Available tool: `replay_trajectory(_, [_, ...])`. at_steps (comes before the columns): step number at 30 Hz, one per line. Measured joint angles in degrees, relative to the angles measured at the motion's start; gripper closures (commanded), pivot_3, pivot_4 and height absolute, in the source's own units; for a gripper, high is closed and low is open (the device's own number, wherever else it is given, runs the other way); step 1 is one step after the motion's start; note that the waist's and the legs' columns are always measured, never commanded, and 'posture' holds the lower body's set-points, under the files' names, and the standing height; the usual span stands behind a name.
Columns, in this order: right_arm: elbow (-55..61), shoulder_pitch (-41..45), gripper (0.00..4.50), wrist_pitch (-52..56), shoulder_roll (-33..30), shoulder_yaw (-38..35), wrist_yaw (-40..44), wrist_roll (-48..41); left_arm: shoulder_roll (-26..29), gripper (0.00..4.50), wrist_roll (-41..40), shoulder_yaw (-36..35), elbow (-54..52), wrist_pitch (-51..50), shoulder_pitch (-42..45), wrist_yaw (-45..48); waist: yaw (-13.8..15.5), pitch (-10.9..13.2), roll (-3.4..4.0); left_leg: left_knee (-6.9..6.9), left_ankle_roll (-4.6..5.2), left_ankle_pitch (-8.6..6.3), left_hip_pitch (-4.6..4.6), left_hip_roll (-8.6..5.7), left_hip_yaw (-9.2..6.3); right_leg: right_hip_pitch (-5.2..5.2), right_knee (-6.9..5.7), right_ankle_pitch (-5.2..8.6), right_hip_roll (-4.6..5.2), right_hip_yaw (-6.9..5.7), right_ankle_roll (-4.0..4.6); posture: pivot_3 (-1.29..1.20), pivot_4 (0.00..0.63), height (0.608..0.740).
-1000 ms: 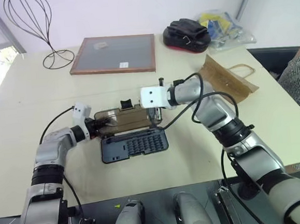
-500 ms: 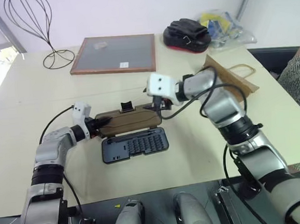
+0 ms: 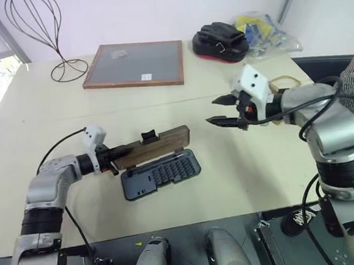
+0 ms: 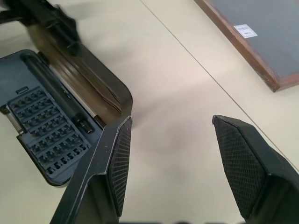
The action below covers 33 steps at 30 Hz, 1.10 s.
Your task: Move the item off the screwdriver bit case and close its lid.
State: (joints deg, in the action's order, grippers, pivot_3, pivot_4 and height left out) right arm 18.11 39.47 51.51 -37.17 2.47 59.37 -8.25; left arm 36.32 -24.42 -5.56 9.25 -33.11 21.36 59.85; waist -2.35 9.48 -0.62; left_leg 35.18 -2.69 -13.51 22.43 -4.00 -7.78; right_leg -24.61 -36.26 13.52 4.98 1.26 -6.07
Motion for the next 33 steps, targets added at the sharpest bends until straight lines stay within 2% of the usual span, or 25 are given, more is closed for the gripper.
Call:
replay_trajectory(10, [1.75,-3.36,1.66,1.91,-0.49,0.63,-4.63,-4.15,5.30,4.50,-3.93,0.03,-12.94,-6.01,-7.40,2.04,0.16,0.05,-0.06,0.01,0.02,-0.01,0.01,-0.02,0.03,0.03,0.03,0.00,0.07,0.01,-0.02,0.00,0.150,0.734])
replay_trajectory(24, [1.67,-5.02,1.66,1.80,-2.90,2.03,-6.47,-6.85,8.30,4.50,-11.25,-0.38,-26.15,-11.69,-11.09,1.63,0.18,0.10,-0.07,0.01,0.04,-0.02,0.01,-0.01,0.09,0.04,0.05,0.01,0.06,0.00,-0.01,0.00,0.150,0.734])
replay_trajectory(29, [1.47,-5.06,1.66,1.64,-4.36,2.29,-6.22,-7.87,10.37,4.50,-11.28,0.24,-26.76,-11.42,-11.95,3.60,0.31,0.12,-0.07,0.02,0.04,-0.02,0.01,-0.01,0.18,0.05,0.06,0.02,0.05,-0.01,0.00,0.00,0.150,0.734])
replay_trajectory(33, [1.71,-5.09,1.66,2.43,-4.44,2.39,-6.19,-9.48,10.44,4.50,-10.82,1.02,-22.76,-10.14,-7.21,3.99,0.54,0.14,-0.10,0.05,0.04,-0.02,0.01,-0.01,0.21,0.08,0.05,0.02,0.04,-0.04,-0.01,0.00,0.150,0.734])
